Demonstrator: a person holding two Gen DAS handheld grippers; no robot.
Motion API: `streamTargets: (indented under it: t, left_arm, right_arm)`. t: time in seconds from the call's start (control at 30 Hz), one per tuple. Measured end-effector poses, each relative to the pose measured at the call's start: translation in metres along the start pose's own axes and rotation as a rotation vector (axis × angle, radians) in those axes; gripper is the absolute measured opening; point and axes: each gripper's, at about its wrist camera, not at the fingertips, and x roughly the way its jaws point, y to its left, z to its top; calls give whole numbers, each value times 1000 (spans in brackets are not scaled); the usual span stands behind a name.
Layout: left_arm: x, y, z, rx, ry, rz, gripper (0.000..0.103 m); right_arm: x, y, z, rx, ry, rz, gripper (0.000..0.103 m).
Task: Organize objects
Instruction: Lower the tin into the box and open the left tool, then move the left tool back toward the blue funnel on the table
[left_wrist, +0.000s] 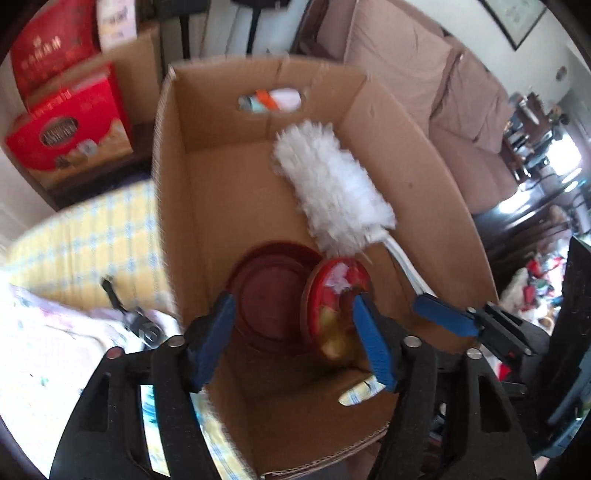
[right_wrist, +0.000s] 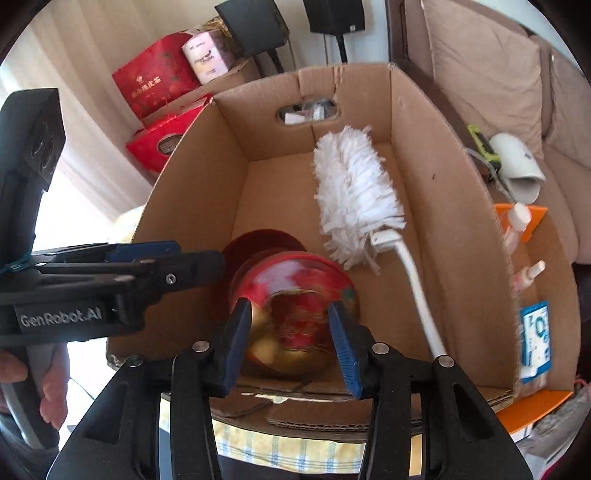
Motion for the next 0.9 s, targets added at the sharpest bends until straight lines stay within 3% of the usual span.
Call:
streamTargets:
  t: [0.13, 0.27, 0.47, 0.63, 0.9]
  left_arm:
    - [-24, 12, -6, -15, -64, -45, 73]
    - [-38, 26, -7, -17, -99, -45, 76]
    - [-58, 55, -23, -48, -128, -35, 77]
    - [-78, 88, -42, -83, -180, -15, 98]
    - [-103, 136, -73, -120, -211, 35, 98]
  right_arm:
    - [-14, 0, -2, -8, -50, 1, 52]
    - [-26, 6, 0, -12, -94, 3, 55]
    - [-38, 37, -4, -70, -155, -6, 68]
    - [-37, 68, -5, -119, -175, 21, 79]
    - [-31, 114, -12, -172, -190, 79, 83]
